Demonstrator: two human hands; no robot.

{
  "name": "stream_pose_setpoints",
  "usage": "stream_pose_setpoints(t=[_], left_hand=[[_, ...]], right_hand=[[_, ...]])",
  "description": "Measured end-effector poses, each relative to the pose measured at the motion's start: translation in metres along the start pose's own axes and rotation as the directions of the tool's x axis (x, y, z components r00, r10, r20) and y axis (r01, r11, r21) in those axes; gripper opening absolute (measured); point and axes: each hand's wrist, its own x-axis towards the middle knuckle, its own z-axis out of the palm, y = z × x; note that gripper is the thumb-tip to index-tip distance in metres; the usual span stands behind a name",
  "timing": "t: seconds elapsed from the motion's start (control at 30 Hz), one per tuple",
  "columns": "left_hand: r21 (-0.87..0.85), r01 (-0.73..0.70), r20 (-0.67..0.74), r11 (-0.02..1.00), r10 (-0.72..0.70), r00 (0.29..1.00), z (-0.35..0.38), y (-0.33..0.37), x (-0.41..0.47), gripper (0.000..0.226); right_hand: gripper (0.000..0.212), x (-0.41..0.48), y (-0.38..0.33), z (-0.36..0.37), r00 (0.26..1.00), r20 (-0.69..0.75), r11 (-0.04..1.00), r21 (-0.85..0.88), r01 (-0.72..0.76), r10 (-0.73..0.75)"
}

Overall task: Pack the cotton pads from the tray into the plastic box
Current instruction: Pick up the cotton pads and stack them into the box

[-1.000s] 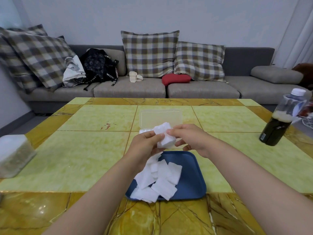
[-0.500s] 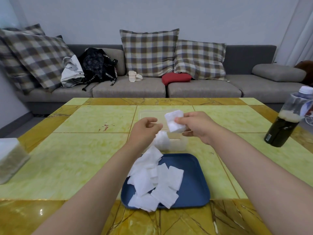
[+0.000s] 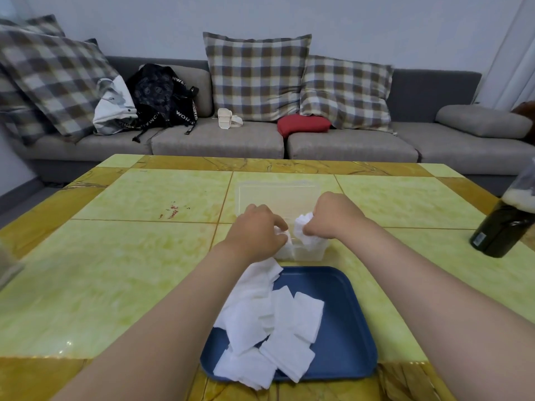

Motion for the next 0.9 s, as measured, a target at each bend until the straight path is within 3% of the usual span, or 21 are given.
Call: stream_pose_setpoints(t=[0.17,0.3,0.47,0.53,0.67,0.83,0.9], left_hand=[[-0.042,-0.035,-0.001,0.999,0.035,0.999,-0.001,-0.010,-0.005,0.033],[-0.041,-0.067,-0.001,0.997,0.067,0.998,0.002,-0.013,-0.008,0.035],[0.049,-0.080,-0.034,0.996,0.082,0.996,0.000,-0.016,-0.015,0.049],[0.087,-0.079,0.036,0.993,0.076,0.996,-0.001,-0.015,-0.018,0.060],[0.145,-0.081,0.297,0.986,0.034,0.954,0.004,-0.006,-0.026,0.077],[0.181,-0.088,0.240,0.979,0.043,0.970,0.006,-0.008,-0.030,0.080],[0.196,-0.082,0.238,0.977,0.034,0.971,0.007,-0.011,-0.032,0.082]], right_hand=[[0.022,-0.002,-0.018,0.005,0.999,0.011,0.977,-0.210,-0.029,0.032],[0.035,0.000,-0.027,0.015,0.996,0.075,0.999,-0.019,-0.039,0.040],[0.024,-0.004,-0.012,0.002,0.977,0.207,0.971,0.218,-0.101,0.055],[0.021,-0.004,-0.004,0.002,0.976,0.208,0.967,0.230,-0.106,0.058],[0.015,-0.009,-0.005,0.012,0.983,0.179,0.959,0.281,-0.022,-0.030],[0.022,-0.026,-0.004,0.012,0.986,0.113,0.978,0.184,0.097,-0.119],[0.039,-0.038,-0.002,0.015,0.972,0.103,0.972,0.122,0.200,-0.212]])
